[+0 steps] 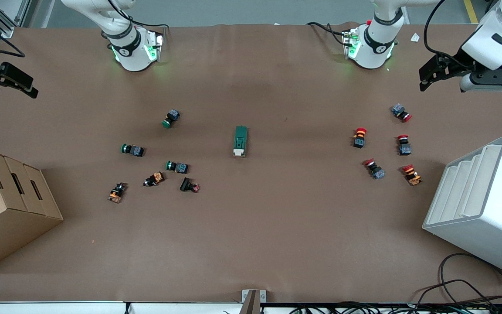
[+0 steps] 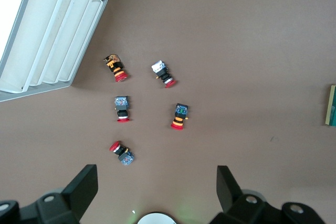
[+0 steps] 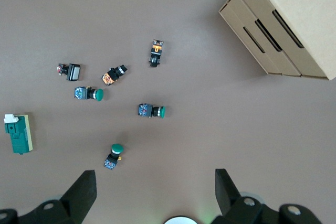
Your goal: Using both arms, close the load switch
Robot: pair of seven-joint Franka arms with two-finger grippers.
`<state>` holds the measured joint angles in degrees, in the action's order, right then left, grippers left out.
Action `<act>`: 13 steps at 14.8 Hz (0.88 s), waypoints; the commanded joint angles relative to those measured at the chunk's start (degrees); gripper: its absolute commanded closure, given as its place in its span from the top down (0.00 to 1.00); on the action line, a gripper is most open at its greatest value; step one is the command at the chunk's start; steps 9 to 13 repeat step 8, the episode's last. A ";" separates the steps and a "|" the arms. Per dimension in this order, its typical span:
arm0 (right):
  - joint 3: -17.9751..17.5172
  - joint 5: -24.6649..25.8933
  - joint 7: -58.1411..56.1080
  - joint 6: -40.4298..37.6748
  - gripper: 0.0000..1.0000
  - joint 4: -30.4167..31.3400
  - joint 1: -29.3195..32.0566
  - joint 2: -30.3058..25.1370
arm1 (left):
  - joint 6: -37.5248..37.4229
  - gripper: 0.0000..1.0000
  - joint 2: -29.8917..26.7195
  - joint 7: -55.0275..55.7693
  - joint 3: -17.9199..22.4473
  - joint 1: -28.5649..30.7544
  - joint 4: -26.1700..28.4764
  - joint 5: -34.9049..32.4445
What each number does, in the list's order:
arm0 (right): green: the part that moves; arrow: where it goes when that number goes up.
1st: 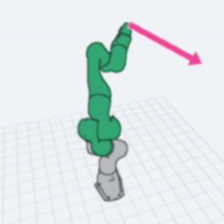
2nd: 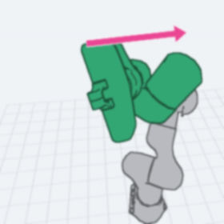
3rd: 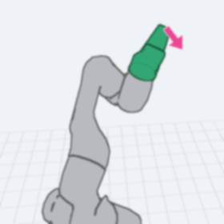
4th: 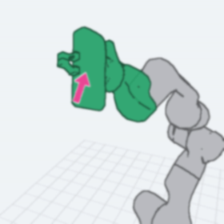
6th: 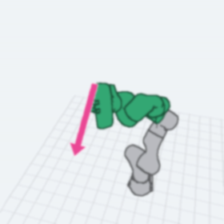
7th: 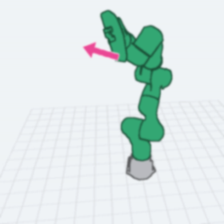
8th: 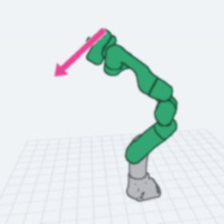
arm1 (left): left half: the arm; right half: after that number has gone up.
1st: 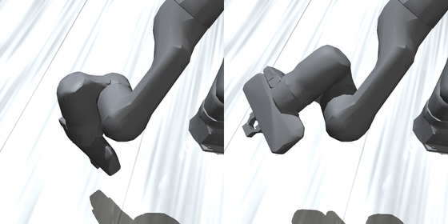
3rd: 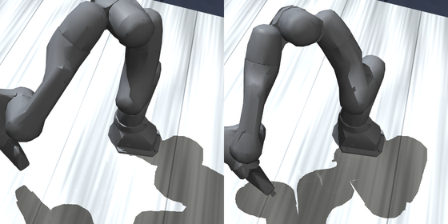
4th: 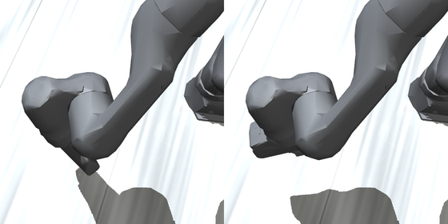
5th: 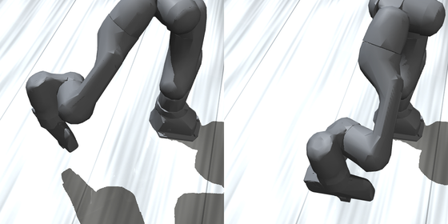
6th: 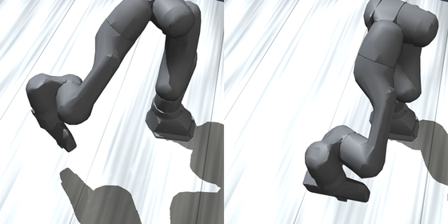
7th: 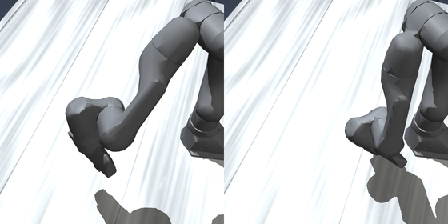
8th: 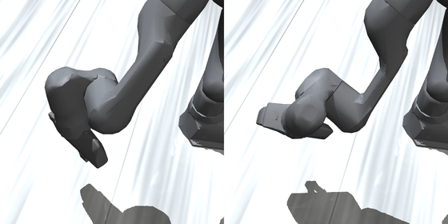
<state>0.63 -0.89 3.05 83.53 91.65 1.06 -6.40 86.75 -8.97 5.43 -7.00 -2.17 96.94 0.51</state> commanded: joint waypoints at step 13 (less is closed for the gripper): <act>-0.45 1.33 -4.46 0.40 1.00 0.03 1.14 -0.90 | -0.71 1.00 1.05 -3.32 0.23 0.59 -1.93 0.02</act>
